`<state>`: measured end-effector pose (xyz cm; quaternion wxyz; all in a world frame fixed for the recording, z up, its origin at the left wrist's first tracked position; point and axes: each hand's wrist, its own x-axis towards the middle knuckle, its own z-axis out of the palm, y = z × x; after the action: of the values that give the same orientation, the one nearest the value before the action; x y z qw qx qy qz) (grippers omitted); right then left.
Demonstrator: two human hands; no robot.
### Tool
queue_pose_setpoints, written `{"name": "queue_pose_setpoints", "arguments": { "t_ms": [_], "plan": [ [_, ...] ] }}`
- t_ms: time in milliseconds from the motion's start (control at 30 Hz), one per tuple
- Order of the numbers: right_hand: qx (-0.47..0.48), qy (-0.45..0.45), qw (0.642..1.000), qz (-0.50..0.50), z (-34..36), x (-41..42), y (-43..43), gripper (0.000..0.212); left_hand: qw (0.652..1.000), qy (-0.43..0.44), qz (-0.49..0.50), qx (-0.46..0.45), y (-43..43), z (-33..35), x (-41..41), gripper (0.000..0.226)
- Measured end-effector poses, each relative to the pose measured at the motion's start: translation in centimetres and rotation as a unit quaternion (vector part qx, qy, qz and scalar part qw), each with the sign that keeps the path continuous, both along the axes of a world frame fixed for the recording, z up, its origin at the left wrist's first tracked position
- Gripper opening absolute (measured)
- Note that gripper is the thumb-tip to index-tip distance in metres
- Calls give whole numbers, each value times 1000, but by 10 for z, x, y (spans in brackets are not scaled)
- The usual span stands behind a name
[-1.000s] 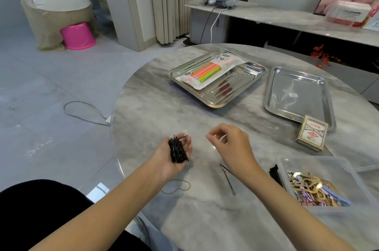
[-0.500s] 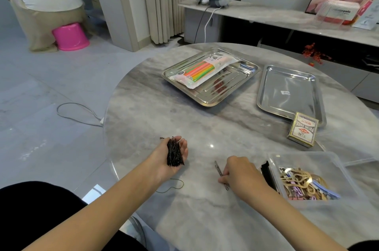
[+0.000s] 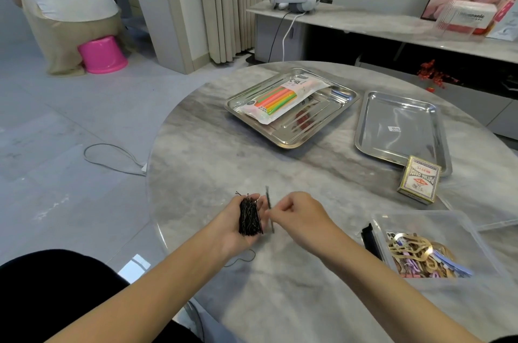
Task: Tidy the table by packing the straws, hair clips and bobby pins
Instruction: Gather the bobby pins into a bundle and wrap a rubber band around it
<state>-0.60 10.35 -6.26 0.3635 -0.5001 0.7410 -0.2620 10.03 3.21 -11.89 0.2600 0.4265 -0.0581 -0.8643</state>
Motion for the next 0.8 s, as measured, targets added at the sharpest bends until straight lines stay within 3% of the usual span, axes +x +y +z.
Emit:
{"name": "queue_pose_setpoints", "arguments": {
  "t_ms": [100, 267, 400, 467, 533, 567, 633, 700, 800],
  "plan": [
    [-18, 5, 999, -30, -4, 18, -13, 22, 999, -18, -30, -2, -1, 1, -1, 31],
    [8, 99, 994, -42, -10, 28, -24, 11, 1000, 8, -17, 8, -3, 6, 1, 30],
    [-22, 153, 987, -35, -1, 21, -26, 29, 1000, 6, 5, 18, -8, -2, 2, 24],
    [-62, 144, 985, -76, 3, 14, -34, 46, 999, 17, 15, 23, -7, -1, 3, 24],
    [-81, 150, 978, -118, 3, 2, -46, 50, 999, 26, 23, 24, -4, 6, 2, 27],
    [-60, 125, 983, -125, 2, -3, -52, 48, 999, 29, 22, 22, -2, 10, 3, 27],
    [53, -26, 992, -110, -1, -11, -61, 44, 999, 32, 9, 16, 2, 15, 3, 29],
    [197, -205, 955, -87, -5, -14, -64, 36, 999, 39, -14, 5, 6, 19, 4, 40],
    [231, -388, 883, -125, -16, -15, -66, 18, 998, 60, -28, 8, 11, 24, 5, 38]
  ]
}}
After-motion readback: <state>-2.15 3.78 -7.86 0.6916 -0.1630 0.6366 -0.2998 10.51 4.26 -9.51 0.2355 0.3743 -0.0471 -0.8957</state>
